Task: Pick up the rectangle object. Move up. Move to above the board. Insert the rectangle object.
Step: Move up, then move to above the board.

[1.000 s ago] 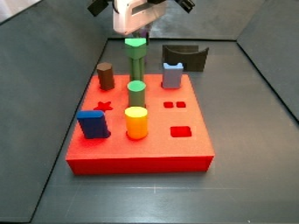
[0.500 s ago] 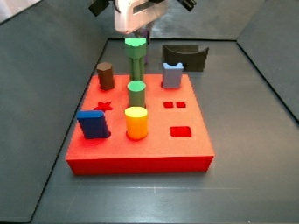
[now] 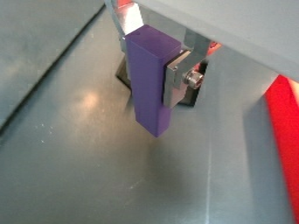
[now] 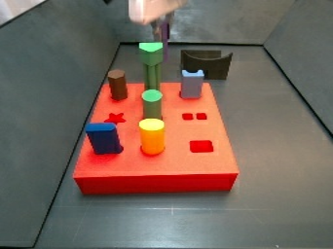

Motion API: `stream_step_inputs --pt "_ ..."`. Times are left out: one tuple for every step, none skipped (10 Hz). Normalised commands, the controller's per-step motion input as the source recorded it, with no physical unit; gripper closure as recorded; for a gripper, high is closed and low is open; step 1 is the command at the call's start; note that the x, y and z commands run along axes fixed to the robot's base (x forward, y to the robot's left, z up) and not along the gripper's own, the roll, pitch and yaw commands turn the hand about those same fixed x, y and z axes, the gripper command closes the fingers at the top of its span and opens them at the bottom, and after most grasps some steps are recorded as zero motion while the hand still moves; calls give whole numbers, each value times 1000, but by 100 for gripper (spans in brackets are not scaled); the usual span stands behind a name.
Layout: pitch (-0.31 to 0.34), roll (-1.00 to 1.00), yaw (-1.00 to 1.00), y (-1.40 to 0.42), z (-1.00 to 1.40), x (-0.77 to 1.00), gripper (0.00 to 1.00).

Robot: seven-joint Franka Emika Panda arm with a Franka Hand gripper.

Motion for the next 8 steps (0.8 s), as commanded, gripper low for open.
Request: stream_step_inputs --pt "17 25 -20 -16 398 -34 100" --pt "394 -18 85 175 1000 179 100" --pt "397 -12 82 181 1000 187 100" --pt "352 2 51 170 1000 193 100" --pt "303 12 39 166 1000 187 100" --pt "195 28 21 159 1000 168 100" --pt "137 36 10 151 1000 158 100" --pt "105 39 1 139 1000 145 100"
